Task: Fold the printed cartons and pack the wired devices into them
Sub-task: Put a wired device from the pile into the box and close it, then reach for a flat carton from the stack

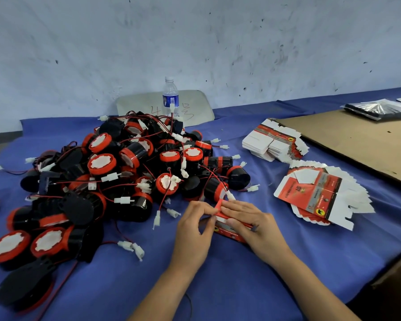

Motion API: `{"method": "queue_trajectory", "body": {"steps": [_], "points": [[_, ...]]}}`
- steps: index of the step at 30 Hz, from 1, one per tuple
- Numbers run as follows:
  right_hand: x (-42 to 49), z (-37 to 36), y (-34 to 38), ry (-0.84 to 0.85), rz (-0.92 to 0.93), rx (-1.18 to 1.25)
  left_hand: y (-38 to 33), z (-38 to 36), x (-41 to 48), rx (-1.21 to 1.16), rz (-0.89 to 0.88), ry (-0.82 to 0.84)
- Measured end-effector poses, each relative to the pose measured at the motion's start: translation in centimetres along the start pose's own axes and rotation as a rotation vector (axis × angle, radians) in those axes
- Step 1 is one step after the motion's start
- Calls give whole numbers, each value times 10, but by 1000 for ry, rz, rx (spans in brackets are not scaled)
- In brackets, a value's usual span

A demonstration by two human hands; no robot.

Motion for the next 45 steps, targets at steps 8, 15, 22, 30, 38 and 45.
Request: {"method": "queue_trajectory", "body": {"steps": [8,15,22,30,38,45], "points": [[0,-2,-4,116,-22,-117,5,2,4,49,-10,55],[-15,3,-5,223,127,-476,4,2,3,206,-17,69],[-20,9,7,-109,150,-295,0,-8,-4,53,-49,331],[-31,6,18,-500,-162,243,-12,-13,-10,-140,58,344],[-33,7,14,-612,-264,105,-18,-20,-17,-213,138,483],[-29,5,7,-574,-387,243,-18,-23,-15,-225,191,423]]}}
Point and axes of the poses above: each hand's wrist, its own x-axis towards the middle knuckle, its own z-axis out of the back of the hand, y = z × x, the point moved 3 cm from there along x, towards the middle knuckle, and after that the axes turned 4 degrees about y, right-handed, at the moved point
